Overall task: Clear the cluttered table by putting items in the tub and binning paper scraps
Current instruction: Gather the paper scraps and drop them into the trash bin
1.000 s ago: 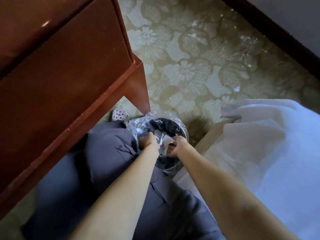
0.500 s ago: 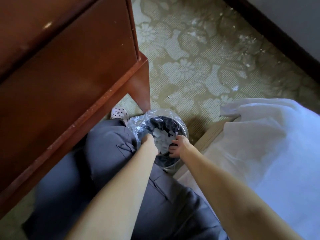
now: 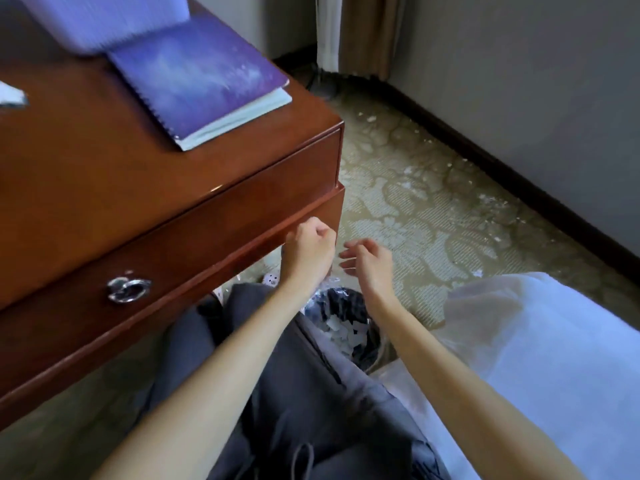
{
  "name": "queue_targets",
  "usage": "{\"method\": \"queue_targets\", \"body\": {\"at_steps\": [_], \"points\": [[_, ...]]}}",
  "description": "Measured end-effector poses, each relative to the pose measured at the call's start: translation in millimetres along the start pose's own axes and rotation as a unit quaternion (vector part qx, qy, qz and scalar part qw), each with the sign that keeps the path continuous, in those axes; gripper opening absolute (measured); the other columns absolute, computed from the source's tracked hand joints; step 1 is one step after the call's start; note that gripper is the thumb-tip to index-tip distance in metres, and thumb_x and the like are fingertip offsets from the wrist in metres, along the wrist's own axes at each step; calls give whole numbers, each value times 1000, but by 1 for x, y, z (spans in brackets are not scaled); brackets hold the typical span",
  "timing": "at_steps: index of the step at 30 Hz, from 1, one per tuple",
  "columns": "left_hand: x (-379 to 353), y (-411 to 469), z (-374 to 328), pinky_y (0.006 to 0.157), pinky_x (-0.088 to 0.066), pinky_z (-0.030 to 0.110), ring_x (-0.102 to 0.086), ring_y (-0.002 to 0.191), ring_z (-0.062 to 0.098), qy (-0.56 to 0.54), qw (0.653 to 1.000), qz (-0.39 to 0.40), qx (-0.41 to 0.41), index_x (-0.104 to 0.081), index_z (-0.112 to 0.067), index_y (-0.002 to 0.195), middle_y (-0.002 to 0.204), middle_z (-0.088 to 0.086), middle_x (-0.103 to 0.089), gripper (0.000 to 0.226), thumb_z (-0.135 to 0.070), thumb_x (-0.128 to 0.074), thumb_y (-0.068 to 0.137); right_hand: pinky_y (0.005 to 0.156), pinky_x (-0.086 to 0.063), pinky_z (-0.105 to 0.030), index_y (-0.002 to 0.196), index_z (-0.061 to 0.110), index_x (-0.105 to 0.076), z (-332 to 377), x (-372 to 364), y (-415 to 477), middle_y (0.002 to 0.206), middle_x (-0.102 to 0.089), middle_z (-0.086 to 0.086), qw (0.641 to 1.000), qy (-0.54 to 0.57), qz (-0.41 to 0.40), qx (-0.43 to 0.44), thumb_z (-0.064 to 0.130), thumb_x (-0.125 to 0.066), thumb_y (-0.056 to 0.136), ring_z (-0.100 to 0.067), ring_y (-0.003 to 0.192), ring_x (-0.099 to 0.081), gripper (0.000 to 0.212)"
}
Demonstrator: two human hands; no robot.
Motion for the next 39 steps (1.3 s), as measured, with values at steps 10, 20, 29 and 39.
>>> {"method": "queue_targets", "body": {"at_steps": [10, 20, 29, 39], "points": [[227, -64, -18, 92, -44, 35, -57, 106, 32, 26, 955, -283, -85, -61, -12, 107, 108, 10, -69, 25, -12, -39, 94, 75, -49, -36, 67, 23, -59, 173, -109, -115, 68, -62, 8, 950, 21, 96, 297, 1, -48, 79, -15, 68, -56, 28], [370, -35, 104, 112, -29, 47, -27, 140, 30, 175, 912, -342, 141, -25, -14, 146, 152, 12, -29, 54, -31, -40, 97, 112, -29, -34, 143, 11, -30, 213, -308, -126, 150, -30, -12, 857, -262, 264, 356, 22, -53, 89, -26, 137, -34, 60], [431, 44, 169, 117, 1, 52, 16, 145, 36, 284, 907, -245, 192, 13, -29, 150, 158, 12, 18, 92, -69, -39, 85, 121, -11, -39, 150, 11, -2, 218, -422, -93, 159, -2, -17, 759, -430, 241, 426, 50, -55, 86, -26, 148, -3, 92], [471, 101, 180, 115, -19, 41, -24, 141, 26, 288, 900, -312, 97, -22, -30, 148, 154, 1, -27, 68, -59, -40, 89, 115, -20, -39, 140, 31, -39, 238, -506, -91, 153, -28, -10, 624, -479, 304, 538, 38, -40, 94, -30, 140, -27, 46]]}}
Point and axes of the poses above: each hand's wrist, its own y-axis towards the middle knuckle, its own x-axis out of the back of the hand, z = x × y, the point moved 7 cm from there along y, towards the middle knuckle
